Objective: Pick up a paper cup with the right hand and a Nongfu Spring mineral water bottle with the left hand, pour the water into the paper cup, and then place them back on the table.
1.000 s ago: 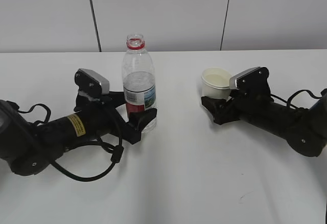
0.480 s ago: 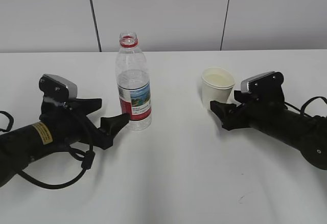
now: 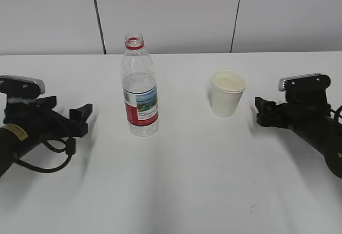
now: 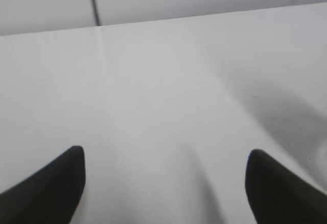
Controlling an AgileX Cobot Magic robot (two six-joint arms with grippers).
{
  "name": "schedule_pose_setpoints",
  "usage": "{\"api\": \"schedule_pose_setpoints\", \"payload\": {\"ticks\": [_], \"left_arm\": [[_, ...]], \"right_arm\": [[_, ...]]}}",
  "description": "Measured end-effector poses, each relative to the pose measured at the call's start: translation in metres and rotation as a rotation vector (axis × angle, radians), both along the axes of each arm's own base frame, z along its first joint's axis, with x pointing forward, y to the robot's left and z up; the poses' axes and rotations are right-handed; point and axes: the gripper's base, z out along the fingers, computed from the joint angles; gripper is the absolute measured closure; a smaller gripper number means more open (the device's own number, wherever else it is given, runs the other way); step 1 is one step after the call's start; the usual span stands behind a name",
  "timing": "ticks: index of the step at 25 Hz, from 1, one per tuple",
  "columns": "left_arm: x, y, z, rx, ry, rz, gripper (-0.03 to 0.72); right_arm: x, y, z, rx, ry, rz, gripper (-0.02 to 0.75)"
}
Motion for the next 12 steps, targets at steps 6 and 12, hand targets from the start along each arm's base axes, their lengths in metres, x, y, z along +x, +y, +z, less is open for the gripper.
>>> {"api": "schedule_pose_setpoints", "payload": {"ticks": [6,12], "left_arm": [[0.007,0.027,0.000,0.092,-0.027,0.214,0.117],[0.031,0.042,0.022,0.084,0.016,0.307,0.117]], "right_arm": [[0.002,-0.032,0.004,-0.012,-0.050,-0.116,0.122],[0.017,-0.054,0.016,0.003,-0.087,-0.189,0.132]]}}
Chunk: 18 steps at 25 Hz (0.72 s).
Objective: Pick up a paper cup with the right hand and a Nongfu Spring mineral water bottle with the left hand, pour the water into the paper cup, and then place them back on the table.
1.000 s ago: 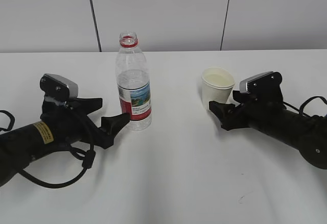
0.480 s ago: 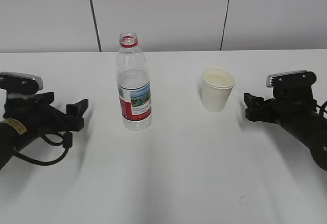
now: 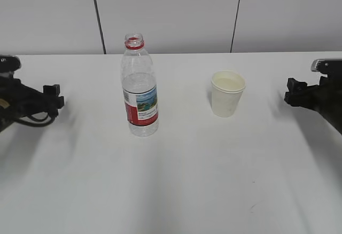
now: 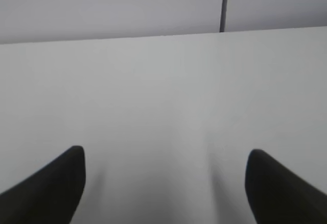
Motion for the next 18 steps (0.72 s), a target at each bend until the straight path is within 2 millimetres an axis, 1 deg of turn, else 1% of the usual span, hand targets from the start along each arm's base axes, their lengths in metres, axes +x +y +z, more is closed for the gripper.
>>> {"api": "schedule_pose_setpoints", "payload": {"ticks": [4,7,10,13,14,16,18], "left_arm": [[0.020,0.011,0.024,-0.011,0.132,0.030,0.117],[0.034,0.019,0.048,-0.009,0.233,0.037,0.117],[0.046,0.026,0.072,-0.004,0.339,0.028,0.127],[0.056,0.028,0.095,0.037,0.471,-0.007,0.139],[0.057,0.028,0.101,0.057,0.505,-0.018,0.141],[0.060,0.029,0.114,0.087,0.592,-0.030,0.147],[0.060,0.030,0.126,0.120,0.666,-0.035,0.151]], "right_arm": [[0.014,-0.002,0.013,0.049,0.069,-0.013,0.136],[0.026,-0.003,0.033,0.068,0.136,-0.016,0.141],[0.037,-0.004,0.060,0.081,0.227,-0.017,0.141],[0.047,-0.004,0.083,0.102,0.363,-0.020,0.141],[0.048,-0.004,0.087,0.108,0.424,-0.020,0.141],[0.052,-0.004,0.099,0.121,0.541,-0.020,0.142],[0.056,-0.004,0.112,0.129,0.623,-0.019,0.142]]}}
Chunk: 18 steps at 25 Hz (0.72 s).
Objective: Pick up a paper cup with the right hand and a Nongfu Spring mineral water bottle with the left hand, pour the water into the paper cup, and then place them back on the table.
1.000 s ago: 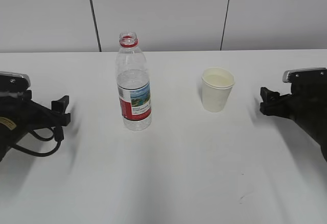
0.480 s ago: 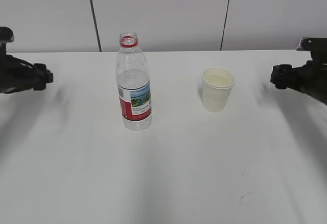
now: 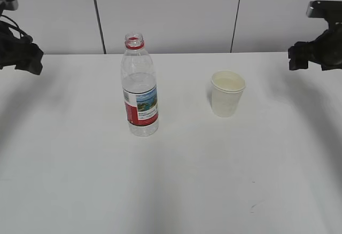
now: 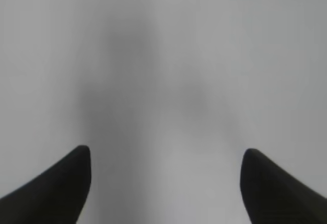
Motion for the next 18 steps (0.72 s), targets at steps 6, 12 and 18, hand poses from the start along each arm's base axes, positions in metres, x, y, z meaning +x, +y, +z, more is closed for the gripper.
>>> {"api": "schedule_pose_setpoints", "payload": {"ticks": [6,12,18], "left_arm": [[-0.002,0.002,0.034,0.027,0.149,0.006,0.160],[-0.013,0.007,0.038,0.083,0.288,0.011,0.167],[-0.026,0.008,0.035,0.093,0.430,0.022,0.167]], "right_arm": [[0.006,0.000,0.042,0.019,0.147,0.007,0.143],[-0.011,0.002,0.057,0.023,0.397,0.057,0.144],[-0.019,0.003,0.064,0.005,0.501,0.127,0.152]]}}
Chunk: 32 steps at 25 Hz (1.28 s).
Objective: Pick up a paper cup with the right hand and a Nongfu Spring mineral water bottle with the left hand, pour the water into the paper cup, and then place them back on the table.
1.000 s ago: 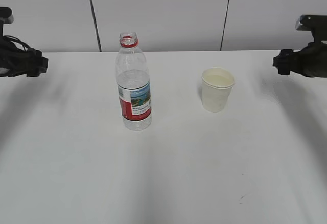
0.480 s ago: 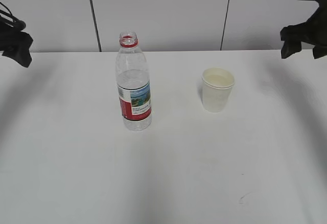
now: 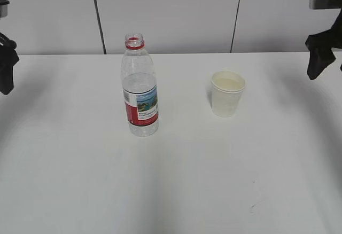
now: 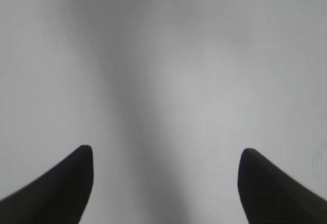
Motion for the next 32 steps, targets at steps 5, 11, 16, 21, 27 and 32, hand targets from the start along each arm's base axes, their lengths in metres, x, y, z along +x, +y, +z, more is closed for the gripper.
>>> {"api": "schedule_pose_setpoints", "payload": {"ticks": [5,11,16,21,27,32], "left_arm": [[-0.003,-0.001,0.003,-0.014,0.006,0.016,0.169],[-0.010,-0.003,0.017,-0.043,-0.029,0.028,0.169],[-0.032,-0.005,0.012,-0.073,0.010,0.041,0.169],[-0.069,-0.005,0.015,-0.077,0.026,0.048,0.169],[-0.104,-0.006,0.017,-0.092,0.031,0.052,0.169],[-0.126,-0.008,0.009,-0.114,0.059,0.058,0.169]], "right_arm": [[0.000,0.000,0.001,-0.005,0.005,0.021,0.153],[-0.006,0.000,0.012,-0.008,-0.020,0.024,0.155],[-0.030,0.002,0.033,-0.015,-0.049,0.024,0.155],[-0.057,0.005,0.036,-0.014,-0.032,0.027,0.155],[-0.083,0.008,0.025,-0.007,0.027,0.027,0.155],[-0.108,0.010,0.016,0.001,0.072,0.027,0.156]]}}
